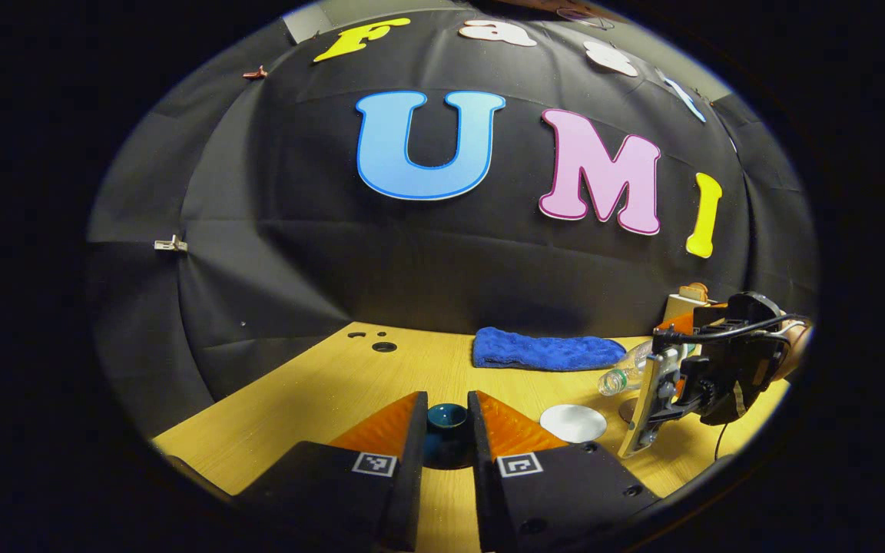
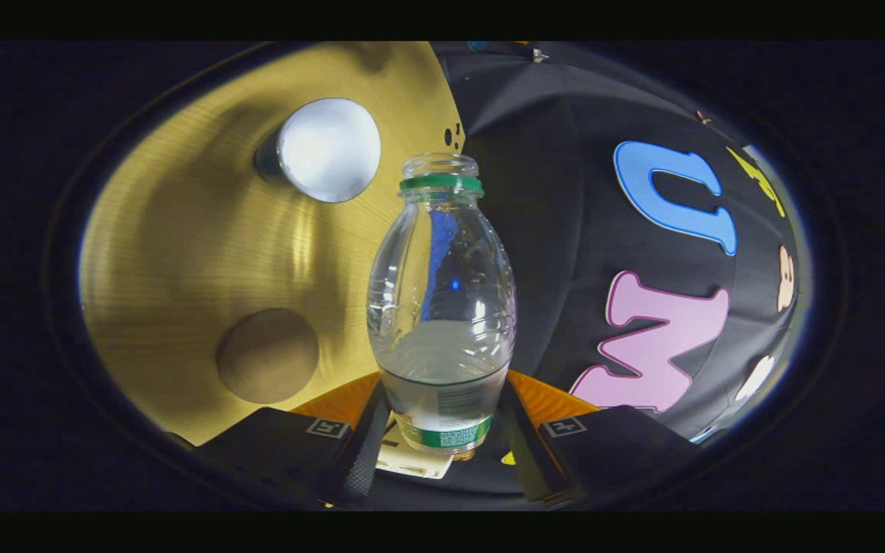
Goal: Open the teacup lid with one hand, grasp the water bottle and pour water into the teacup with the other hand; after pouring, place the water bottle on the coaster and then close the teacup lid.
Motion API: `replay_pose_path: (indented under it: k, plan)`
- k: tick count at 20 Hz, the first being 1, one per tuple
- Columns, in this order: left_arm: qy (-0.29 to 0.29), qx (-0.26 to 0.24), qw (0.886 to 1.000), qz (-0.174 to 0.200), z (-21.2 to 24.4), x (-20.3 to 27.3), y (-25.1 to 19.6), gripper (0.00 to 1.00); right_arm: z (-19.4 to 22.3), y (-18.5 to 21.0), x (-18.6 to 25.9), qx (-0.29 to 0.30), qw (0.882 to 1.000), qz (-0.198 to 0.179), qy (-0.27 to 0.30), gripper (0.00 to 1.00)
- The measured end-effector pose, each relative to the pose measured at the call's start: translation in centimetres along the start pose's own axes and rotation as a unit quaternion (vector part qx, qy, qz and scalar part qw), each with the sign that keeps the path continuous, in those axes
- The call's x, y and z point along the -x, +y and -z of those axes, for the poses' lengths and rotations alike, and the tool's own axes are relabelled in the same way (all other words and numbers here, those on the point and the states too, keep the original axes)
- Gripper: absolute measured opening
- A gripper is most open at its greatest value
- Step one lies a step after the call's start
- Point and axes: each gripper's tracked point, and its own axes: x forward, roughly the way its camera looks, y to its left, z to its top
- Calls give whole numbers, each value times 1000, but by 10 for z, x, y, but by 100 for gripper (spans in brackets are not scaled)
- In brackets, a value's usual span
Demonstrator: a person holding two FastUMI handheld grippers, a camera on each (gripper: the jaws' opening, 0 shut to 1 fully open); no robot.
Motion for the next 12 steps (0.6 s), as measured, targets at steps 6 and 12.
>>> replay_pose_path:
  k: [6,12]
  plan:
    - [1,4,1000,3,1,0,-4,33,7,-7,-3,36,999,14,-8,76]
    - [2,7,1000,4,2,1,-5,33,7,-26,-5,63,997,44,-17,76]
